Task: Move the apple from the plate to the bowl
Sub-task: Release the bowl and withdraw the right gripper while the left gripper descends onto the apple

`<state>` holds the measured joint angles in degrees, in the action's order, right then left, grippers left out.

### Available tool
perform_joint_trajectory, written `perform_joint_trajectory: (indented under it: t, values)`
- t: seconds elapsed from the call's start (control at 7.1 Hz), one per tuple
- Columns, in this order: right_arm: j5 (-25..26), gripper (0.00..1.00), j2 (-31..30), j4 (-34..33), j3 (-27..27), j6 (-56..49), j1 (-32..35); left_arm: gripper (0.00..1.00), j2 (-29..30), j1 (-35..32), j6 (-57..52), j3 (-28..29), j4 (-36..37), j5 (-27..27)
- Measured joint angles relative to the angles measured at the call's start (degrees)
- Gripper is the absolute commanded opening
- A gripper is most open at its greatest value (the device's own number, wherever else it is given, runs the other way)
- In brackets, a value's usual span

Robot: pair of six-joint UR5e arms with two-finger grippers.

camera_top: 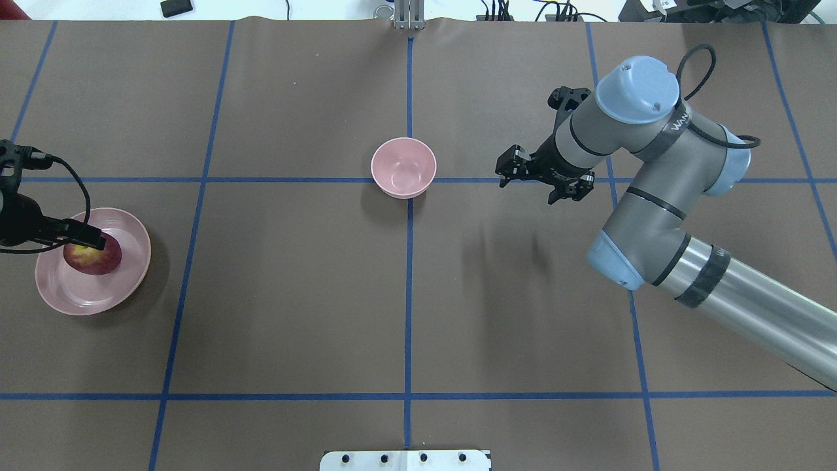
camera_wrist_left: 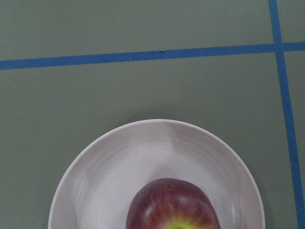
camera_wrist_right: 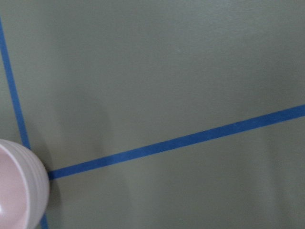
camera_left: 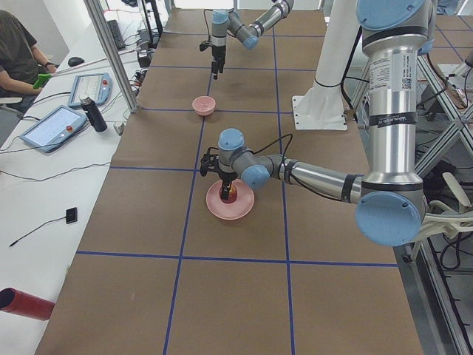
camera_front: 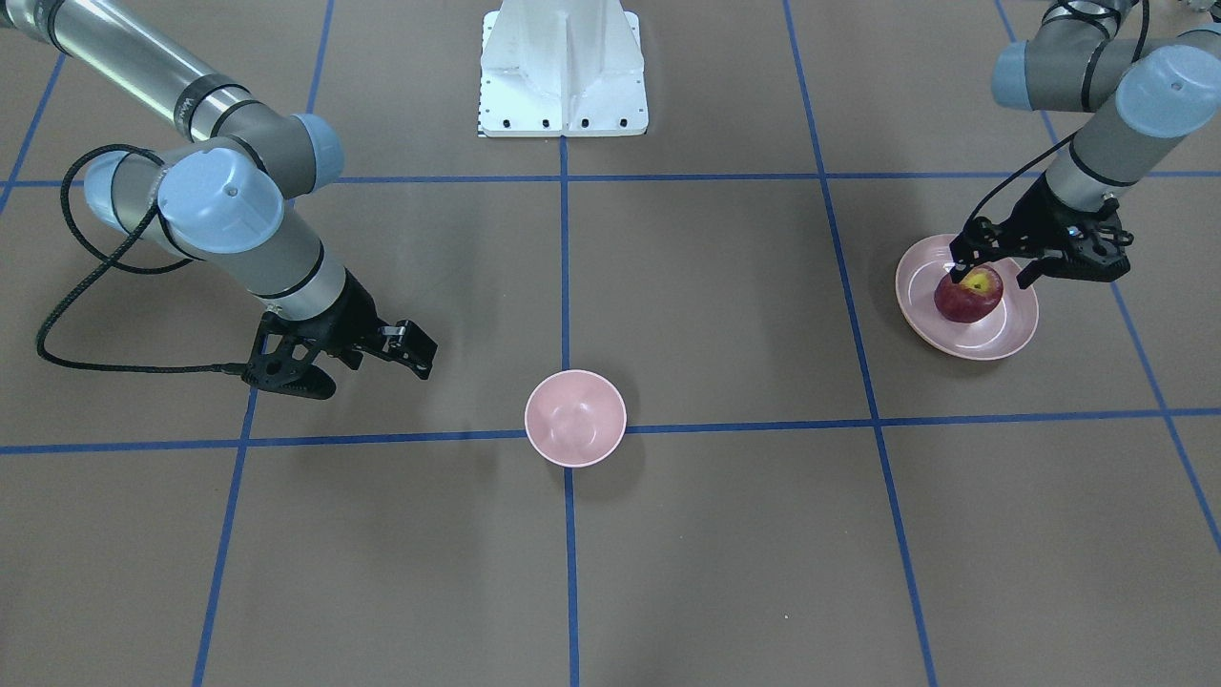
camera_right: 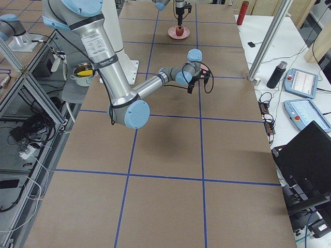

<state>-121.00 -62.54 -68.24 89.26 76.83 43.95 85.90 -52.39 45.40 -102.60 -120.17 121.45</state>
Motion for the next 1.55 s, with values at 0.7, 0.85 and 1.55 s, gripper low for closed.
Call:
perform_joint_trajectory:
  t: [0.7, 0.85, 1.55]
  values:
    - [-0.1, 1.00, -5.8, 0.2, 2.6, -4.2, 0.9, 0.66, 2.3, 3.4, 0.1, 3.9, 0.0, -3.2]
    - [-0.1, 1.00, -6.4, 0.2, 3.1, -4.8, 1.0, 0.05, 2.3, 3.7, 0.2, 3.9, 0.0, -3.2]
    - [-0.6, 1.00, -12.7, 0.1, 10.3, -5.6, 1.7, 0.00, 3.7, 3.6, 1.5, -9.3, 12.1, 4.1]
